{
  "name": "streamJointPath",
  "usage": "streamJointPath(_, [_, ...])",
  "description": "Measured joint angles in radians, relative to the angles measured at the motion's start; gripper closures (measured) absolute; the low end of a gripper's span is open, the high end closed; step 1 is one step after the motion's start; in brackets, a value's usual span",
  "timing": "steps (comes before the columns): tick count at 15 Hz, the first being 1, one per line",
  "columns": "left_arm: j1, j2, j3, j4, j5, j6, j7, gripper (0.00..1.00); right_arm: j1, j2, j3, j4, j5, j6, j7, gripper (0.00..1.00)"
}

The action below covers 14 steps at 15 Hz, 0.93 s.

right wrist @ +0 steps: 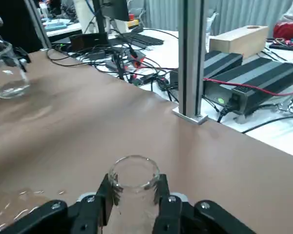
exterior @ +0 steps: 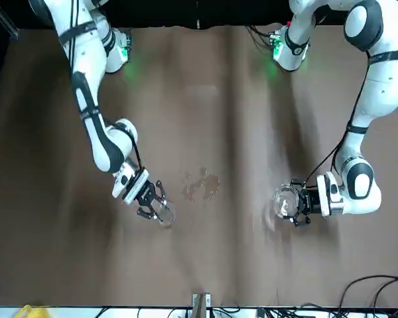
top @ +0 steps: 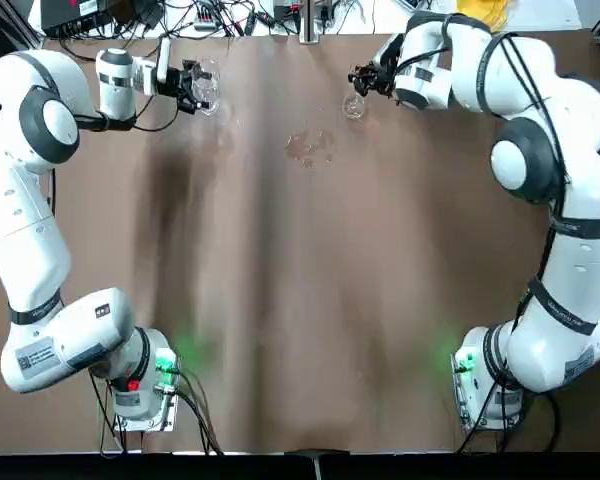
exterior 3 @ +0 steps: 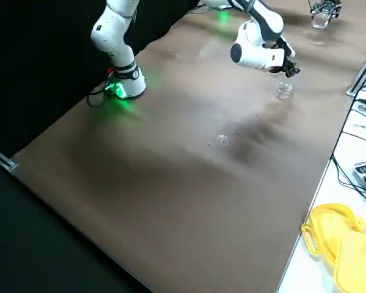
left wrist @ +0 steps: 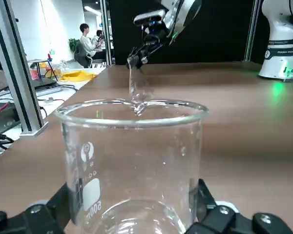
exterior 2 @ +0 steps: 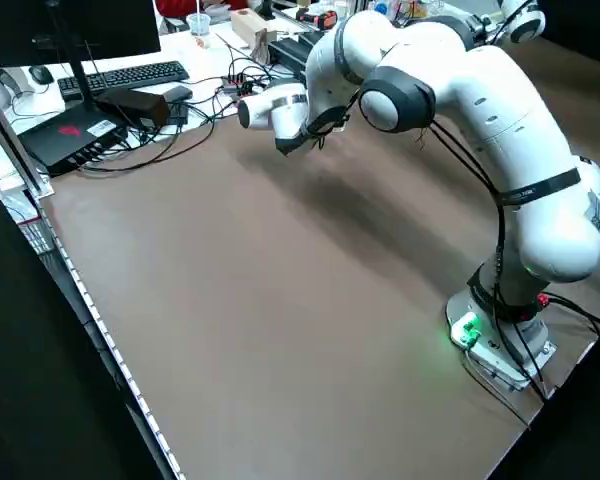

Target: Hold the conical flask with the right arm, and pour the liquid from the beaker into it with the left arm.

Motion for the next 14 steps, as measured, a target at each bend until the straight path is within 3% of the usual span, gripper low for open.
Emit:
streamJointPath(5, [0.007,0.073,0.024,-0.001,-0.036,0.000,0.111,0.02,0.000,-0.153,0.004,-0.168,-0.064,-0.011,-0.003,0.61])
streamJointPath(8, [0.015,0.108,0.025,-0.001,-0.044,-0.002,0.156,0.02,-0.016,-0.223,0.002,-0.286,-0.173,-0.060,-0.005,0.61])
streamJointPath(14, [0.018,0.114,0.025,0.000,-0.051,-0.013,0.174,0.02,-0.217,-0.275,-0.001,-0.418,-0.384,-0.317,-0.046,0.61])
